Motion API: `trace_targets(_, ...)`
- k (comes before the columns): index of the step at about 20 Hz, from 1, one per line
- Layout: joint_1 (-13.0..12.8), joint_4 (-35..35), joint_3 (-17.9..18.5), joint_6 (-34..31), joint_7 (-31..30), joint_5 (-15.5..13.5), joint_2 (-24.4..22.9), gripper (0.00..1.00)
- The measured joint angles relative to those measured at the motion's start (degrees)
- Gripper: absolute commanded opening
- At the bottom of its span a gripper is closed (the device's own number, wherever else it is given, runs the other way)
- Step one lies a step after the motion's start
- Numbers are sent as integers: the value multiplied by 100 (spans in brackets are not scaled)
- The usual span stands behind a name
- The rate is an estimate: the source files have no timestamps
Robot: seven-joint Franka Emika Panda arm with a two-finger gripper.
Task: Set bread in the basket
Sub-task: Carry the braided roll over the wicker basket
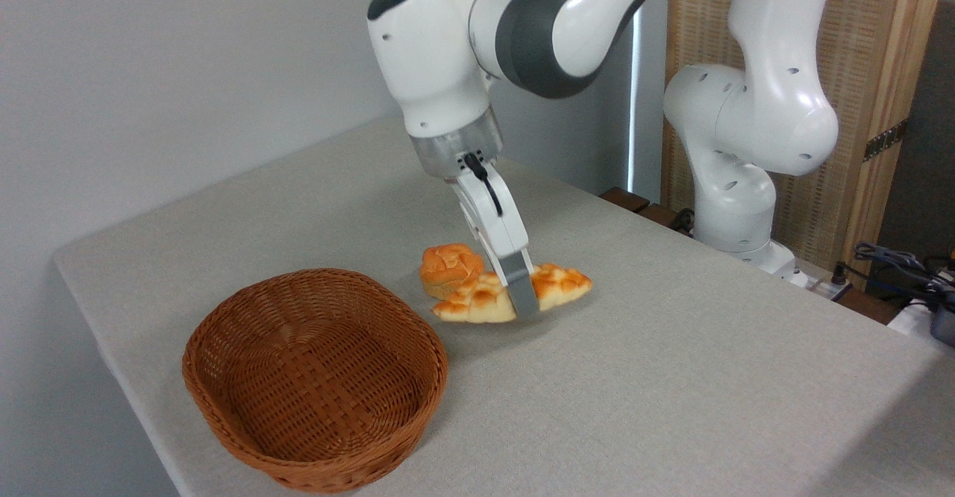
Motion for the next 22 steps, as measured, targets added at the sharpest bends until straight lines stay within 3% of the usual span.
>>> trace_targets(8,68,941,27,-64,-126,-1376,186,43)
trace_targets(15,36,2289,-19,-1,-1281,-2095,1355,43)
trace_targets(22,-489,2841,-86,982,-2168,-2202,2386,48)
